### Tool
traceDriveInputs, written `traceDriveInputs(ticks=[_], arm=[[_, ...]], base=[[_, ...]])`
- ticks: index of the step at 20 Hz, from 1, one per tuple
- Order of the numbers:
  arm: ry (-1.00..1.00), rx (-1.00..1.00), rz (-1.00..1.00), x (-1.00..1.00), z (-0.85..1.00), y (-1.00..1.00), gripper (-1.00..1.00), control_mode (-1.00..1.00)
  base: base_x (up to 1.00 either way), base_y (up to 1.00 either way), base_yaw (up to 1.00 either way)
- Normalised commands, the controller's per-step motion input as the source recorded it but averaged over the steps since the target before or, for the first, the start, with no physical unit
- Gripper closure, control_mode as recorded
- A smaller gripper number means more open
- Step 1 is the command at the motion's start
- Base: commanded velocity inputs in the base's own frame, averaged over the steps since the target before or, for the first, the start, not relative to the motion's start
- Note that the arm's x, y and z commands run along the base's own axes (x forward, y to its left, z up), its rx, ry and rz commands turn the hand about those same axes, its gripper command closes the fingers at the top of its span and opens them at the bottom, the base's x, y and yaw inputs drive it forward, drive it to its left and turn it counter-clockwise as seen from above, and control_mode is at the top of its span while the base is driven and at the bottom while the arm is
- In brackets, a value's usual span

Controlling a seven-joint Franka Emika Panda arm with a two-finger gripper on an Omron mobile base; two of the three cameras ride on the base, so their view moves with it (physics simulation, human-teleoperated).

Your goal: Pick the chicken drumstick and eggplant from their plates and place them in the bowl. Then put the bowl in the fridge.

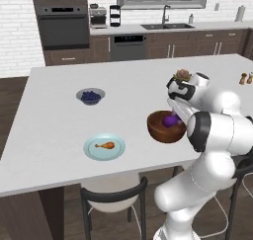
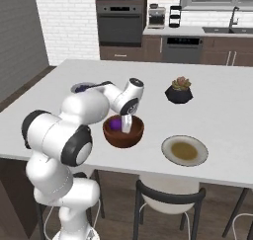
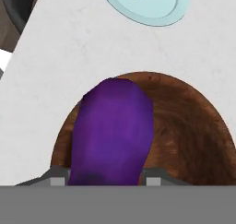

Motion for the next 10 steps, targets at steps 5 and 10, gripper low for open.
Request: traceDriveInputs(ticks=[5,10], arm=[[0.0,-0.04,0.0,0.23,-0.44,0.09,-1.0,-1.0],[0.0,0.0,0.0,0.13,-0.05,0.0,-1.0,-1.0]], base=[[0.0,0.0,0.0],[0.0,0.0,0.0]])
